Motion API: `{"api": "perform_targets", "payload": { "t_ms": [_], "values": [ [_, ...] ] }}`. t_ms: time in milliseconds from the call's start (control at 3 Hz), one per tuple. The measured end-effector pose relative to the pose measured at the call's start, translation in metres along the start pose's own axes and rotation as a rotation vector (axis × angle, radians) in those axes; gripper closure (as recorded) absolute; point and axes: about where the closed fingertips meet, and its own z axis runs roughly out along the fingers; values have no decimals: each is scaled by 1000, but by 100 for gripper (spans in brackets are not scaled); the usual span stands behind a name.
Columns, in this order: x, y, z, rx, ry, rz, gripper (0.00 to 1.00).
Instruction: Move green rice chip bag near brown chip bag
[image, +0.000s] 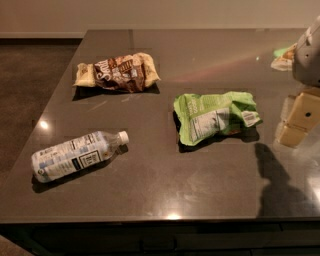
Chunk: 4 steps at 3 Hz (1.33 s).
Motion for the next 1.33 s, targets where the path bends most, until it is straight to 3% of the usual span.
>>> {"api": "perform_targets", "payload": {
  "t_ms": [667,1333],
  "values": [
    [-4,-10,12,-15,-13,6,0],
    [-16,-40,64,-35,-17,7,0]
  ]
}}
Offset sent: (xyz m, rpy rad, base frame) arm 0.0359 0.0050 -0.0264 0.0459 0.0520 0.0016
